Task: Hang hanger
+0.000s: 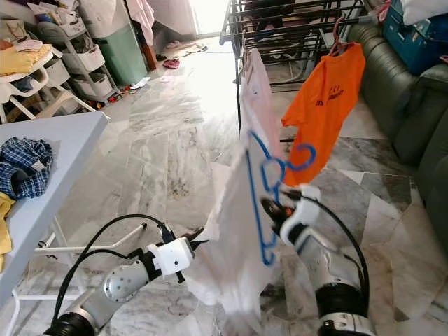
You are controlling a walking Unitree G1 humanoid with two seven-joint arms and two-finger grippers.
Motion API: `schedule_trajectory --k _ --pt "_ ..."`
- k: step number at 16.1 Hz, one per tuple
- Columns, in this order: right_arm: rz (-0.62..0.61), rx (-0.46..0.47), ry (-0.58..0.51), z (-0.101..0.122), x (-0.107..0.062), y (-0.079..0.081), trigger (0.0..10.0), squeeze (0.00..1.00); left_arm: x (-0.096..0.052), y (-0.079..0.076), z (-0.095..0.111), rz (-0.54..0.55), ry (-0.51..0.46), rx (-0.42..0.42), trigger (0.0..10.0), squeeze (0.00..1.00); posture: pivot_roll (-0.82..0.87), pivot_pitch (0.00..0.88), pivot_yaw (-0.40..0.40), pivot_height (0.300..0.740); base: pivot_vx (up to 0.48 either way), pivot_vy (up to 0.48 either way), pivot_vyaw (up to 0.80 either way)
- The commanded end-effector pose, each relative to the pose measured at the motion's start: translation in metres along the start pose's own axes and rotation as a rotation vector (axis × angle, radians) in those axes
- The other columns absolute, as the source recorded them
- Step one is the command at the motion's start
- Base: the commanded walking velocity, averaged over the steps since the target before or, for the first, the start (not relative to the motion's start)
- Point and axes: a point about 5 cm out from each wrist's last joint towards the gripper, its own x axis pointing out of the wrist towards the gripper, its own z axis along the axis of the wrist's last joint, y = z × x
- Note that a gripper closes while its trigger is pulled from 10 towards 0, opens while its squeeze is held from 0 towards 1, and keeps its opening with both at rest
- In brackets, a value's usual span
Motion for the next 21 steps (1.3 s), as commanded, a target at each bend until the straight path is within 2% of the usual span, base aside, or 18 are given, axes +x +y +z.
schedule_trajectory --k 1,3,5,6,7,9,10,11,12,13,14,18,21 --pt "0.071 0.004 -0.040 0.012 0.004 0.015 10.0 0.00 -0.004 -0.002 -0.006 -0.015 0.033 0.011 10.0 0.00 -0.14 0.022 0.138 0.740 0.000 0.000 0.00" --pt "0.161 -0.012 -0.092 0.021 0.005 0.037 10.0 0.00 0.000 -0.002 -0.006 0.007 0.040 0.021 10.0 0.00 -0.15 0.019 0.131 0.740 0.000 0.000 0.00" --pt "0.174 0.081 -0.175 0.034 0.005 0.044 10.0 0.00 0.003 -0.002 -0.006 0.007 0.046 0.019 10.0 0.00 -0.15 0.016 0.130 0.740 0.000 0.000 0.00" --pt "0.182 0.094 -0.184 0.035 0.005 0.046 10.0 0.00 0.003 -0.002 -0.007 0.008 0.048 0.020 10.0 0.00 -0.15 0.016 0.130 0.740 0.000 0.000 0.00" --pt "0.203 0.036 -0.143 0.028 0.003 0.051 10.0 0.00 0.004 0.001 -0.007 0.036 0.058 0.026 10.0 0.00 -0.15 0.014 0.129 0.740 0.000 0.000 0.00" --pt "0.197 -0.057 -0.058 0.013 -0.001 0.048 10.0 0.00 0.007 0.014 -0.005 0.107 0.070 0.051 10.0 0.00 -0.15 0.013 0.129 0.740 0.000 0.000 0.00" --pt "0.178 -0.107 -0.010 0.004 -0.004 0.042 10.0 0.00 0.007 0.025 -0.005 0.158 0.082 0.059 10.0 0.00 -0.15 0.015 0.132 0.740 0.000 0.000 0.00" --pt "0.114 -0.162 0.074 -0.008 -0.009 0.028 10.0 0.00 0.006 0.043 -0.006 0.237 0.103 0.080 10.0 0.00 -0.15 0.016 0.130 0.740 0.000 0.000 0.00" --pt "0.041 -0.144 0.138 -0.017 -0.012 0.015 10.0 0.00 0.006 0.054 -0.006 0.282 0.113 0.095 10.0 0.00 -0.15 0.018 0.130 0.740 0.000 0.000 0.00" --pt "0.024 -0.233 0.212 -0.028 -0.018 0.007 10.0 0.00 0.005 0.064 -0.007 0.320 0.131 0.107 10.0 0.00 -0.15 0.021 0.131 0.740 0.000 0.000 0.00" --pt "0.033 -0.298 0.257 -0.035 -0.024 0.004 10.0 0.00 0.005 0.069 -0.009 0.332 0.144 0.102 10.0 0.00 -0.15 0.026 0.134 0.740 0.000 0.000 0.00" --pt "-0.004 -0.436 0.356 -0.045 -0.038 -0.015 10.0 0.00 0.002 0.083 -0.014 0.388 0.185 0.127 10.0 0.00 -0.15 0.031 0.147 0.740 0.000 0.000 0.00" --pt "-0.004 -0.533 0.488 -0.065 -0.051 -0.028 10.0 0.00 0.005 0.087 -0.007 0.388 0.132 0.155 10.0 0.00 -0.15 0.032 0.148 0.740 0.000 0.000 0.00"
